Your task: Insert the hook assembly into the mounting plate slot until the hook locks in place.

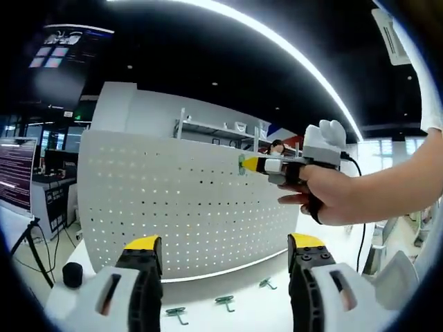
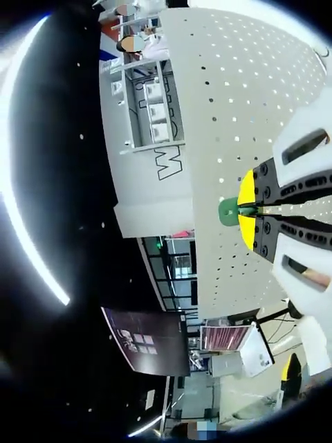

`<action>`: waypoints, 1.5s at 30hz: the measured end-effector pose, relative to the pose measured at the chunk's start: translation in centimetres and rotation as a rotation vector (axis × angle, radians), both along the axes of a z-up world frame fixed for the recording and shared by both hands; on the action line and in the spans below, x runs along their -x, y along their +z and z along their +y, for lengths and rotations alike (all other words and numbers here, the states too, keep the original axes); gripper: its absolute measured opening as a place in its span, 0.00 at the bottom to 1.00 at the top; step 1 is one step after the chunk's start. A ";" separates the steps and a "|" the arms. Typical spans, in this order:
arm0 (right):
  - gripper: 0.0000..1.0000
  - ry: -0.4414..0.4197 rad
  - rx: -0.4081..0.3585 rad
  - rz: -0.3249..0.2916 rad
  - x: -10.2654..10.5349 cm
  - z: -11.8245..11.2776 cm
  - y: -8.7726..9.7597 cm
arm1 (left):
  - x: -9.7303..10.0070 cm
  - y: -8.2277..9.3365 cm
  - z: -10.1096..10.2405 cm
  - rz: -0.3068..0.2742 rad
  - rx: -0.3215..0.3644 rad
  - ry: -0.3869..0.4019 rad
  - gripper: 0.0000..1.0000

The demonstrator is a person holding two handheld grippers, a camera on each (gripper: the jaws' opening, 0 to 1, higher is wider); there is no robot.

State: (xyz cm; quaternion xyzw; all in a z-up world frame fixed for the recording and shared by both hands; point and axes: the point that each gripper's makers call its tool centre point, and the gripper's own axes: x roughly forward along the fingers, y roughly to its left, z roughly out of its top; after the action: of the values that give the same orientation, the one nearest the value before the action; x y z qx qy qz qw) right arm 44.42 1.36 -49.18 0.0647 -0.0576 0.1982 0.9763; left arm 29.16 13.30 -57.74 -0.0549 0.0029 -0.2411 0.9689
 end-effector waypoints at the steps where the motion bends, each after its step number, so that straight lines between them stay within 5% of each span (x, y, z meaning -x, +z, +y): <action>1: 0.01 -0.007 0.009 -0.004 -0.3 0.2 0.1 | 0.0 -0.1 0.0 0.001 0.000 0.000 0.76; 23: 0.01 -0.040 -0.006 -0.013 -3.5 2.1 0.3 | 0.1 -0.1 0.3 0.002 0.001 -0.004 0.75; 45: 0.01 -0.071 -0.073 0.043 -5.2 2.7 -0.7 | 0.2 0.6 0.9 0.002 0.020 0.002 0.76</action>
State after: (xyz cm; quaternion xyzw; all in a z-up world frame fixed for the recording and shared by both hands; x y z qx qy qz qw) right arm 49.61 4.05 -49.84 0.1025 -0.0460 0.1599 0.9807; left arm 28.94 14.22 -57.19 -0.0649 0.0011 -0.2403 0.9685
